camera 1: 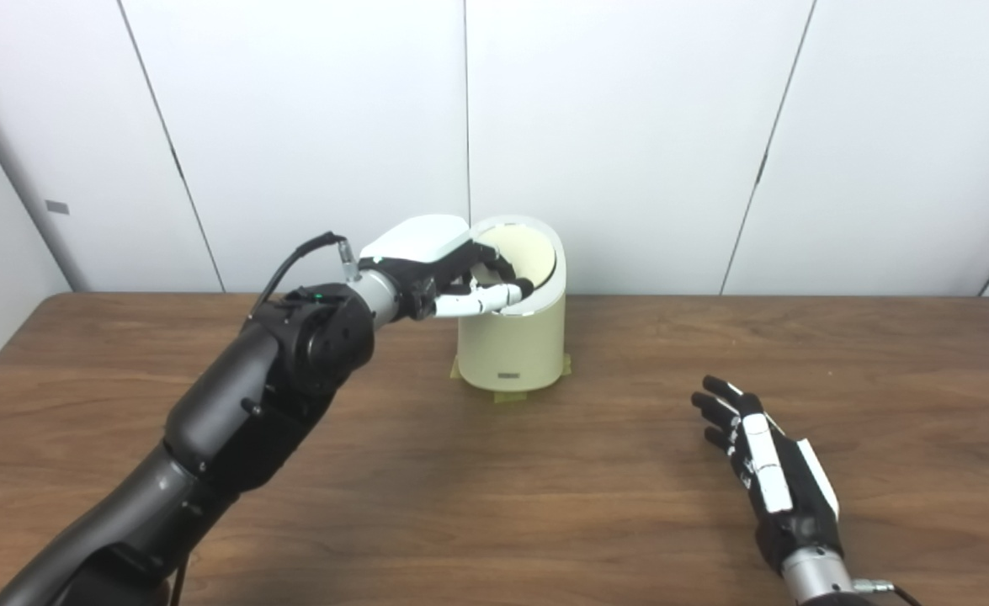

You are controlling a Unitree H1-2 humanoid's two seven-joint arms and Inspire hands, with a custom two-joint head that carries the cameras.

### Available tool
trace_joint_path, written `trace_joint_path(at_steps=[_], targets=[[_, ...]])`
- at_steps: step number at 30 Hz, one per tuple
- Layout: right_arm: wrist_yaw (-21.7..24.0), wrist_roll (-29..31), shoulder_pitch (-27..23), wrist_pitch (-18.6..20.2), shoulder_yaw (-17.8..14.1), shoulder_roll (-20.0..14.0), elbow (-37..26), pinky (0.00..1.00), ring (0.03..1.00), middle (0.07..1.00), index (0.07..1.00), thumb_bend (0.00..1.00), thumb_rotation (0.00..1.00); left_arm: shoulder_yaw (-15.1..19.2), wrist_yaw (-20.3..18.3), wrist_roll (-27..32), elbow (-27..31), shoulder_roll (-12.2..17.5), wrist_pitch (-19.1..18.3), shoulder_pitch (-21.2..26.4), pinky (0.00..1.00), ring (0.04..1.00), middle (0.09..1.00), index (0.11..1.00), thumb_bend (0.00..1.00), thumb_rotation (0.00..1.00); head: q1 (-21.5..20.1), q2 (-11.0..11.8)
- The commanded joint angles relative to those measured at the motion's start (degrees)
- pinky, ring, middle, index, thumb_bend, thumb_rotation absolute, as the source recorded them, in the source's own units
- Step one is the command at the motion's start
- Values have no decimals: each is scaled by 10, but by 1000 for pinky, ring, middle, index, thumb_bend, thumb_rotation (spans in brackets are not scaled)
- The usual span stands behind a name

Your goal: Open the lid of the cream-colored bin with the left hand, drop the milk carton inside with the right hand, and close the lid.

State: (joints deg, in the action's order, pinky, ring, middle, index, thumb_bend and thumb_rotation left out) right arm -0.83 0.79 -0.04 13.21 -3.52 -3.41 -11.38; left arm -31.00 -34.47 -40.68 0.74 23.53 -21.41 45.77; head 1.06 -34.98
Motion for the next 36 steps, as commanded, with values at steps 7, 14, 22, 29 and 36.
trace_joint_path(at_steps=[7,14,22,29,36], targets=[[1,9,-15,-10,-9,-3,-16,884,889,818,852,612,933,-56,-63,-103,5,19,22,23,867,929,893,861,571,996,0,-1],[2,5,-15,-19,-7,-5,-12,863,881,810,848,619,939,-78,-65,-188,4,11,66,11,858,918,871,831,599,1000,-2,-4],[2,13,-18,-26,-11,-4,-6,885,886,817,863,619,916,-81,-108,-222,2,4,99,3,777,843,846,805,589,1000,-3,-6],[6,16,-19,-38,-11,-9,2,859,881,816,866,630,916,-62,-118,-216,9,4,111,-3,735,810,817,769,594,1000,-2,-6],[7,16,-20,-37,-12,-9,2,852,874,809,857,633,908,41,-72,-168,51,-16,80,3,737,839,834,803,535,726,-6,-7]])
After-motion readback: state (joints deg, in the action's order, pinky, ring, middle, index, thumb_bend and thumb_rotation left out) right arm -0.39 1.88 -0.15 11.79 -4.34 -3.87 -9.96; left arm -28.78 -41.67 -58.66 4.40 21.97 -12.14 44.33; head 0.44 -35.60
